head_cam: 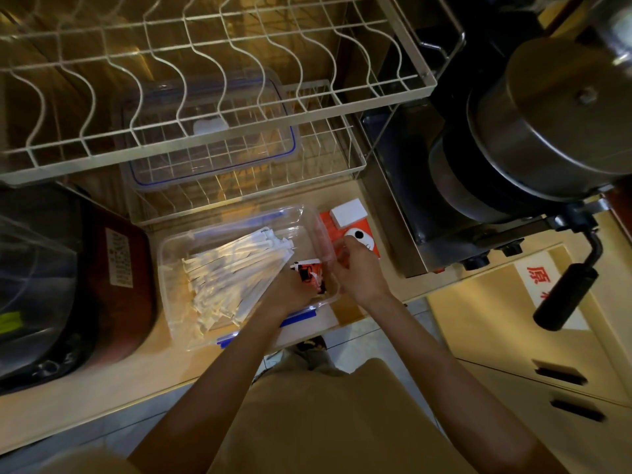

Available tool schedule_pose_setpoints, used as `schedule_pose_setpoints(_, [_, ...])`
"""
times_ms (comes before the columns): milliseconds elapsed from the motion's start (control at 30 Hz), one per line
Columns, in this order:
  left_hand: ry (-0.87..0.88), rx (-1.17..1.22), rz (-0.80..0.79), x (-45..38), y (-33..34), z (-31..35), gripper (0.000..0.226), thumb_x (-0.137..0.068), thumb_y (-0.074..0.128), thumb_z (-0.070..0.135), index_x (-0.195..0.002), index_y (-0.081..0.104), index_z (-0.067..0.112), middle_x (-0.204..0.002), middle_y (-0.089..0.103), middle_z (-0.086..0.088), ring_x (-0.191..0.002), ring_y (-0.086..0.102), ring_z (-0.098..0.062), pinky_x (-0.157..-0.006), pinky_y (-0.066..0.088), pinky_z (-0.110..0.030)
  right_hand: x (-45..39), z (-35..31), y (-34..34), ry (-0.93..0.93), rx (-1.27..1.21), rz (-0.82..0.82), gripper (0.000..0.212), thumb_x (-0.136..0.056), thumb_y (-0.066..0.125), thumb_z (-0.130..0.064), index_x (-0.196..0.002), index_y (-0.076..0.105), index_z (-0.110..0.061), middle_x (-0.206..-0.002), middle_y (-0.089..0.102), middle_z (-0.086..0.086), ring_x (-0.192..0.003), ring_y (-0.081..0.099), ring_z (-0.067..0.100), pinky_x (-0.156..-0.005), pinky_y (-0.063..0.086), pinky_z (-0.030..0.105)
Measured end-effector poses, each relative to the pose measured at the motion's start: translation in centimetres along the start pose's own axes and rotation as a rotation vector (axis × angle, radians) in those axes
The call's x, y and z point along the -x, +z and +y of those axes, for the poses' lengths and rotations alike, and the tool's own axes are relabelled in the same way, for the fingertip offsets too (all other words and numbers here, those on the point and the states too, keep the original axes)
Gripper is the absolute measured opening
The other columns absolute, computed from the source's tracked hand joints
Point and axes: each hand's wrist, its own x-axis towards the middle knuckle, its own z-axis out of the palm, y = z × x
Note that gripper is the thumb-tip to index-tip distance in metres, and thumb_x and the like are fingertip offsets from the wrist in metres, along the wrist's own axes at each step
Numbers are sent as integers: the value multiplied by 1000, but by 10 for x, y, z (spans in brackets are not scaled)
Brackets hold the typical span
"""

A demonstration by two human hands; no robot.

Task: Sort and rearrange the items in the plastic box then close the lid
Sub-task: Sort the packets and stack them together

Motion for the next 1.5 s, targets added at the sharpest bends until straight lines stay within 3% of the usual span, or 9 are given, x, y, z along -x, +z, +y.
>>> schedule_pose_setpoints(400, [-29, 212, 92, 5, -8, 12, 26, -89, 51, 12, -114, 57, 6, -114, 65, -13, -95, 57, -18, -77, 41, -20, 2, -2, -2, 23, -34, -18, 15, -91, 56, -18, -105, 54, -14, -95, 65, 4, -83, 61, 15, -75, 56, 31])
schedule_pose_setpoints(533, [-51, 255, 51, 6, -9, 6, 33, -89, 50, 13, -122, 51, 11, -119, 61, -6, -109, 57, -22, -104, 42, -39, 2, -2, 0, 28, -26, -18, 15, -91, 56, -20, -105, 54, -14, -97, 65, 4, -82, 60, 13, -72, 54, 26])
schedule_pose_setpoints(600, [-78, 276, 47, 4, -9, 0, 28, -87, 52, 19, -115, 59, 14, -114, 68, -9, -102, 63, -23, -101, 46, -45, 1, -1, 0, 28, -15, -19, 15, -92, 56, -22, -104, 54, -14, -96, 66, 4, -82, 62, 14, -67, 51, 21])
schedule_pose_setpoints(833, [-93, 304, -1, 10, -18, 4, 27, -90, 50, 10, -116, 57, 4, -109, 61, -6, -102, 58, -24, -91, 42, -32, -3, -5, 3, 17, 73, 40, 26, -87, 60, -21, -111, 54, -12, -107, 65, 8, -93, 64, 19, -76, 53, 27])
schedule_pose_setpoints(933, [-69, 222, 116, 12, -32, -10, 29, -86, 54, 9, -115, 60, 6, -122, 62, -13, -112, 57, -27, -100, 44, -39, 2, -18, 5, -122, 128, 114, 28, -88, 57, -18, -115, 53, -12, -114, 60, 7, -99, 62, 21, -83, 55, 35])
schedule_pose_setpoints(1067, [20, 10, 363, 19, -53, -37, 49, -79, 67, 13, -125, 52, 6, -130, 56, -16, -119, 53, -28, -99, 40, -30, 4, -36, 16, -205, 10, -30, 14, -91, 53, -10, -104, 57, -10, -96, 65, 6, -80, 60, 14, -67, 46, 14])
schedule_pose_setpoints(1200, [-34, -376, 349, 18, -66, -68, 97, -69, 77, 33, -144, 19, 12, -154, 21, -10, -142, 20, -26, -114, 25, -40, -7, -41, 48, 159, -335, -296, 17, -87, 47, 1, -84, 64, -3, -71, 62, 10, -69, 58, 23, -62, 46, 25])
schedule_pose_setpoints(1367, [-65, -559, 270, 12, -72, -89, 128, -55, 82, 47, -145, -1, 11, -158, 1, -9, -146, 0, -27, -119, 6, -45, -17, -44, 80, 634, -687, -529, 32, -89, 47, 2, -120, 50, 3, -129, 53, 27, -119, 54, 35, -92, 51, 34])
schedule_pose_setpoints(1500, [-51, -558, 275, 4, -71, -93, 134, -51, 81, 52, -146, -5, 13, -157, 5, -12, -146, 1, -30, -119, 4, -46, -18, -54, 89, 730, -874, -546, 13, -92, 41, 1, -92, 54, -3, -122, 54, 25, -126, 48, 35, -105, 41, 38])
